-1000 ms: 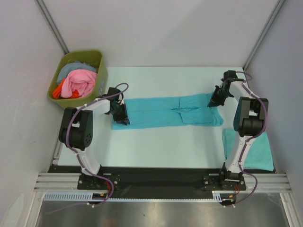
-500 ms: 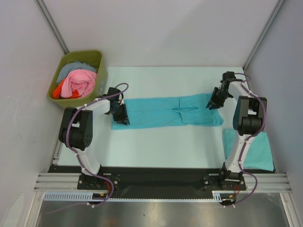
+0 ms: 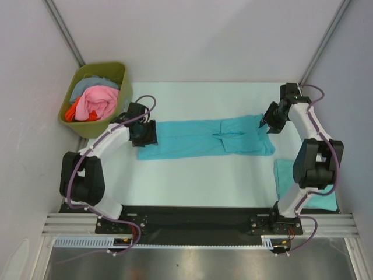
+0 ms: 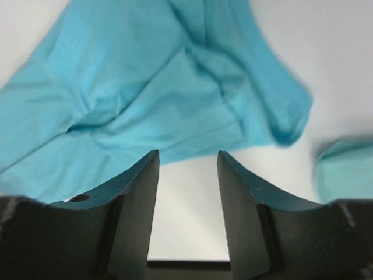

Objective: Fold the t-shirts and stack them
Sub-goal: Fold the tshirt

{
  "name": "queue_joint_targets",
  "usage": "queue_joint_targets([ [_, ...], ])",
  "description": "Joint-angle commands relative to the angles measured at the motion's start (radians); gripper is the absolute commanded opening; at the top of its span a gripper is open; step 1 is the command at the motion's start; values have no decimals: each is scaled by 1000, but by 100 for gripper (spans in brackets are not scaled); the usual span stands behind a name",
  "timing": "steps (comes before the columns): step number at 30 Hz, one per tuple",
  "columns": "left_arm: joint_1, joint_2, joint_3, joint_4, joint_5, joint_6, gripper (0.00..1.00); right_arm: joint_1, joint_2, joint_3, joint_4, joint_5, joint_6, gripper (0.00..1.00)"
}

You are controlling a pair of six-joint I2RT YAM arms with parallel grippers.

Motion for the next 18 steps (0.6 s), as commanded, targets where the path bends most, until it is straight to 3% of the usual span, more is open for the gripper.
queue_joint_targets([
  [1,-60,-50,55,-72,-119,11,66,-4,-81,-142,37,-31,196,50],
  [7,-70,-111,-66,-48,-50,-83,66,11,-275,-433,226,-38,371,52],
  [13,-75,-70,36,-69,-78,52,69,48,-179,-321,137,18,385,53],
  [16,-81,-29,100,-72,-70,73,80,122,-138,-282,160,9,472,64],
  [17,-81,-20,110,-69,-40,69,86,135,-118,-281,171,17,505,74],
  [18,-83,-21,119,-60,-20,66,89,160,-109,-281,189,15,550,78],
])
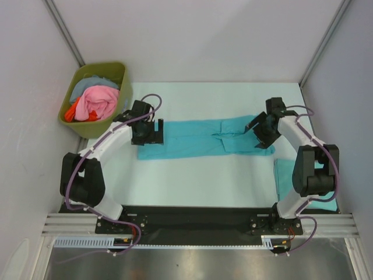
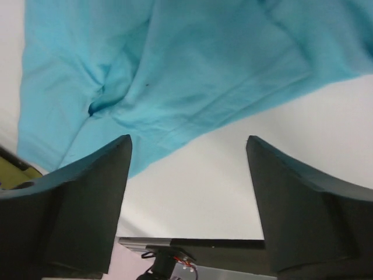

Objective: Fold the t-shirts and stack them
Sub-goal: Fold the tshirt

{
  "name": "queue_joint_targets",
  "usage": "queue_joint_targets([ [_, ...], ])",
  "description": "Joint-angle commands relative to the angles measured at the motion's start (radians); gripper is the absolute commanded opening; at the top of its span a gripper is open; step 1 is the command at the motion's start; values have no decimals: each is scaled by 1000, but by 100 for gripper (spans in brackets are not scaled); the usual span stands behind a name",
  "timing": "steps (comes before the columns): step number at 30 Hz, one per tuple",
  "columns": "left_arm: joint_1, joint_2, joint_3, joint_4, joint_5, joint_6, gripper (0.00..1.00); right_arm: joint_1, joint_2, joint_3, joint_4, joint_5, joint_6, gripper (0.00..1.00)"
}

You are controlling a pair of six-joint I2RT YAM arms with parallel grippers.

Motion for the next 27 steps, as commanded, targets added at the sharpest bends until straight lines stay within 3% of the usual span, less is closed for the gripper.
queue_joint_targets([
  [1,-10,9,71,26,47,25,100,69,51,37,54,20,147,87],
  [2,-12,-3,73,38,69,22,100,81,65,70,58,48,163,99],
  [6,-33,-45,34,60,86,14,100,158,210,214,-4,131,256,100],
  [10,-42,-97,-54,83,102,3,100,205,404,403,-183,253,316,100],
  [19,-56,-229,-99,43,59,41,100,215,560,446,-184,303,370,100],
  [22,-56,-243,-79,10,34,61,100,204,605,472,-159,319,312,100],
  [27,-55,-240,-29,-38,-4,89,99,167,821,808,-305,382,82,100],
])
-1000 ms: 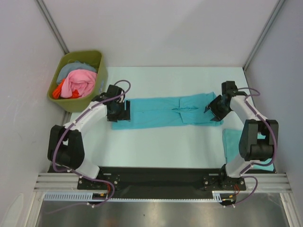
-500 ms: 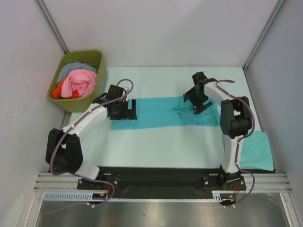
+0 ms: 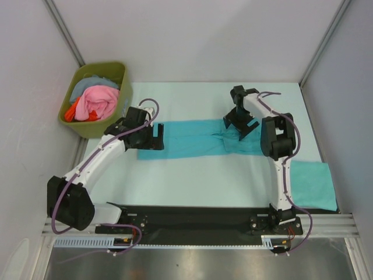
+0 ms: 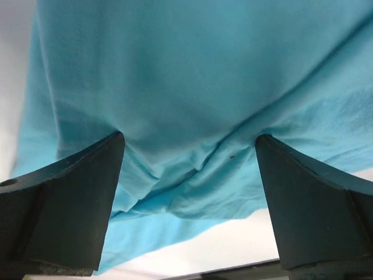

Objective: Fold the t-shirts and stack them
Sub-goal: Fold the tshirt

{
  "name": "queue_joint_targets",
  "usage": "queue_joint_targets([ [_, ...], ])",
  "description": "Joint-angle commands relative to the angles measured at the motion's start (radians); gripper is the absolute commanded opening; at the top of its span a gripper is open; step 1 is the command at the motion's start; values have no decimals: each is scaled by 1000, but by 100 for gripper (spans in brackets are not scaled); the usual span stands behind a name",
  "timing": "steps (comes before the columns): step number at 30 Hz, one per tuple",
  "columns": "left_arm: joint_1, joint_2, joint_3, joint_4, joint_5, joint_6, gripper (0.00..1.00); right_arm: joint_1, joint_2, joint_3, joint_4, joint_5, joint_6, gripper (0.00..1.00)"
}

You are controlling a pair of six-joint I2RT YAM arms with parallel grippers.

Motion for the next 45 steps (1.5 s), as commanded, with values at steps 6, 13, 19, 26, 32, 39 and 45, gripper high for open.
queue_joint_targets([
  [6,-35,65,128,-11,-75,74,100,-99,343,399,-24,152,-335,75],
  [13,-104,220,287,-17,-117,57,100,-55,301,454,34,184,-376,100],
  [19,-119,338,393,53,-106,135,100,-59,271,502,-46,186,-356,100],
  [26,-122,522,487,103,95,313,100,-76,38,416,-27,154,-527,100],
  [32,-125,697,611,69,34,331,100,-92,-13,542,-139,136,-625,100],
  [39,-110,877,755,-3,94,376,100,-35,-315,188,-68,21,-596,100],
  [45,-111,975,760,-60,29,305,100,10,-577,-93,-8,-18,-580,100],
])
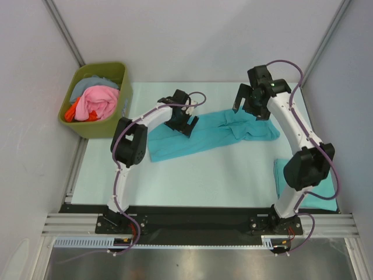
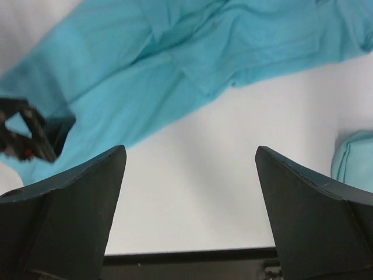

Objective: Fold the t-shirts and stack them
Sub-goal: Fold the tshirt

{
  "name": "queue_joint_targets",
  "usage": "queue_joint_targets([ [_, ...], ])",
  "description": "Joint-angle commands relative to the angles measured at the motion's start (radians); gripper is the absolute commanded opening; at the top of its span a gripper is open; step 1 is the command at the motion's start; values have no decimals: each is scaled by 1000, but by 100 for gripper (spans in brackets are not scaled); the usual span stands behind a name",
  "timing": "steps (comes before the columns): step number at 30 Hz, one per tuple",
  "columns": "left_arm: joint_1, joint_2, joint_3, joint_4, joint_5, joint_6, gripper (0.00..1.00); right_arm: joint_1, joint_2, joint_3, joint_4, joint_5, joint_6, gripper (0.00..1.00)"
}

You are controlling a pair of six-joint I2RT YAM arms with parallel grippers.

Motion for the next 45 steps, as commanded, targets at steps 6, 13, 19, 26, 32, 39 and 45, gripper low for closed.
queue_joint_targets([
  [6,-34,10,-187,-124,-21,-183,96,-5,-257,-293,94,-40,-4,100],
  [13,-172,-174,-625,6,126,-373,95,-39,-256,-436,163,-72,11,100],
  [19,-345,-288,-789,72,124,-550,95,-43,-182,-467,215,-72,25,100],
  [26,-491,-326,-691,164,290,-755,95,-69,-38,-422,227,-72,8,100],
  [32,-543,-454,-664,276,278,-806,96,-79,129,-255,212,20,19,100],
  [39,-540,-638,-604,192,117,-704,98,-23,278,-99,249,55,38,100],
  [45,-528,-724,-475,56,-52,-624,98,4,396,-11,241,119,31,100],
])
